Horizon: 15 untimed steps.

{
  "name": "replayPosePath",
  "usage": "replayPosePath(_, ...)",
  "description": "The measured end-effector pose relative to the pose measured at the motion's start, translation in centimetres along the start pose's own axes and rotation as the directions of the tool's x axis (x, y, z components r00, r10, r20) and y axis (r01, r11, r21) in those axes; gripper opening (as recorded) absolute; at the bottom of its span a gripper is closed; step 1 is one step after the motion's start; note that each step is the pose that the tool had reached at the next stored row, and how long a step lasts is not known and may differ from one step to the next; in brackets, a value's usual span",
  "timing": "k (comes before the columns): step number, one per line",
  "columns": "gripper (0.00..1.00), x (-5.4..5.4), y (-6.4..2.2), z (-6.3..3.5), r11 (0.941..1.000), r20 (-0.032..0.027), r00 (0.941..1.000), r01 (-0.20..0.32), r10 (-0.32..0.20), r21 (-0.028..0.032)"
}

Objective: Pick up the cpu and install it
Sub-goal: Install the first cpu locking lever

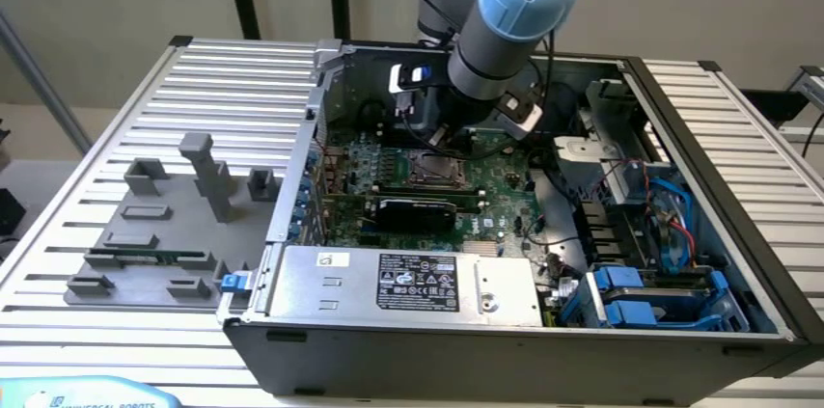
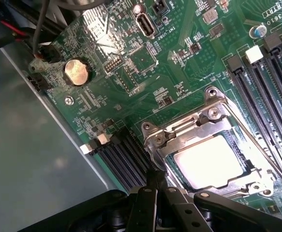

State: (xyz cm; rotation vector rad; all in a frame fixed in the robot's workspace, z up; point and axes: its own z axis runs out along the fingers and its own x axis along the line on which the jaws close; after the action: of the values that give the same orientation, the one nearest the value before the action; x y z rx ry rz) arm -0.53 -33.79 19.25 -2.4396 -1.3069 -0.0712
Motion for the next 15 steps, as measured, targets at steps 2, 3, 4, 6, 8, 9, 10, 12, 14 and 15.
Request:
replayPosePath(2,0.11,0.04,0.11,0.06,1.0000,0.0001,1.0000,0.001,-0.001,0.0002)
replayPosePath(3,0.11,0.06,0.16,0.08,1.0000,0.0003,1.0000,0.001,-0.001,0.0002)
replayPosePath(4,0.11,0.08,0.21,0.12,1.0000,0.0003,1.0000,0.001,-0.001,0.0003)
replayPosePath(6,0.11,0.09,0.27,0.17,1.0000,0.0005,1.0000,0.002,-0.002,0.0003)
replayPosePath(8,0.11,0.09,0.28,0.18,1.0000,0.0009,1.0000,0.002,-0.002,0.0003)
replayPosePath(9,0.11,0.09,0.28,0.19,1.0000,0.0011,1.0000,0.003,-0.003,0.0006)
replayPosePath(10,0.11,0.09,0.28,0.19,1.0000,0.0011,1.0000,0.004,-0.004,0.0009)
replayPosePath(12,0.11,0.09,0.28,0.19,1.0000,0.0014,1.0000,0.005,-0.005,0.0012)
replayPosePath(14,0.11,0.08,0.25,0.19,1.0000,0.0017,1.0000,0.006,-0.006,0.0014)
replayPosePath(15,0.11,0.06,0.21,0.18,1.0000,0.0019,1.0000,0.007,-0.007,0.0016)
